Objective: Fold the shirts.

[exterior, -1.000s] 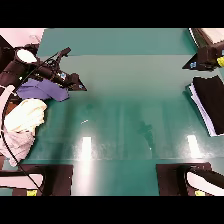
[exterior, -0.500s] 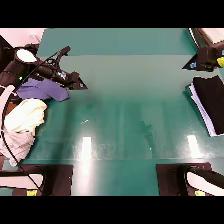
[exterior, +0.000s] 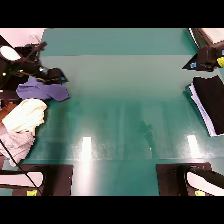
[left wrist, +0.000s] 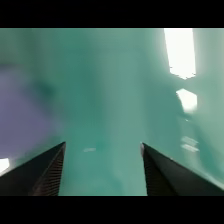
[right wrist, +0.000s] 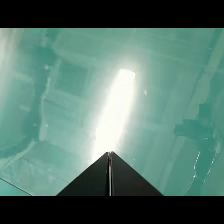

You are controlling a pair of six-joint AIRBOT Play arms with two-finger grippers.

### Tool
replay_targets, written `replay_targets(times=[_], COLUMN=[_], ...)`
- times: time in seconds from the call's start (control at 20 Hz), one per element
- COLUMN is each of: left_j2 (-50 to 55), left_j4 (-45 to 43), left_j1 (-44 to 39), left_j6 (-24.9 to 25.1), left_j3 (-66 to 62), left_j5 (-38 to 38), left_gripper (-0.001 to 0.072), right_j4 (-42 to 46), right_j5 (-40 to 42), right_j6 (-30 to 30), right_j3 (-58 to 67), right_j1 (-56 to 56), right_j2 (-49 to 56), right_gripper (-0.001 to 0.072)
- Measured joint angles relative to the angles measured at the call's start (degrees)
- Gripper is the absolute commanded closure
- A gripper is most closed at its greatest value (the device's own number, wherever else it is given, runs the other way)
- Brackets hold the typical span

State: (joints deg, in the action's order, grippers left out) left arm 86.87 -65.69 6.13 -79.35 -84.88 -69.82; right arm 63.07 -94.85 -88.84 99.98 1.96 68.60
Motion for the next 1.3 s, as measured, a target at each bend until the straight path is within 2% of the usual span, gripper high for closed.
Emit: replay_targets(times=[0.25,0.45,0.5,0.55,0.6,0.65,0.7,1.05,1.3], left_j2=[0.22,1.73,2.49,3.32,4.00,4.55,4.94,2.97,-6.43], left_j4=[-13.81,-18.91,-19.65,-19.91,-20.17,-20.33,-20.39,-17.53,-4.52], left_j1=[5.38,6.43,6.56,6.69,6.71,6.73,6.78,6.58,2.19], left_j6=[-4.66,-5.70,-5.81,-5.92,-6.03,-6.08,-6.10,-5.44,3.26], left_j3=[-0.28,0.70,0.94,1.11,1.22,1.36,1.38,-0.85,-13.62], left_j5=[3.91,9.35,10.12,10.73,11.26,11.74,12.31,13.46,11.28], left_gripper=[0.0144,0.0145,0.0165,0.0308,0.0496,0.0639,0.0683,0.0684,0.0684], right_j4=[0.02,0.02,0.02,0.02,0.02,0.02,0.02,-0.02,-0.13], right_j5=[0.33,0.39,0.39,0.42,0.42,0.42,0.42,2.27,6.62], right_j6=[0.00,0.00,0.00,-0.02,0.00,-0.02,-0.02,-0.02,-0.04], right_j3=[0.00,0.00,0.00,0.00,0.00,0.00,0.00,0.00,2.71], right_j1=[-0.02,-0.07,-0.11,-0.13,-0.13,-0.13,-0.13,-0.13,-0.13], right_j2=[0.00,0.00,0.00,0.00,0.00,0.00,0.00,-0.02,-0.09], right_gripper=[0.0696,0.0696,0.0696,0.0696,0.0696,0.0696,0.0696,0.0696,0.0696])
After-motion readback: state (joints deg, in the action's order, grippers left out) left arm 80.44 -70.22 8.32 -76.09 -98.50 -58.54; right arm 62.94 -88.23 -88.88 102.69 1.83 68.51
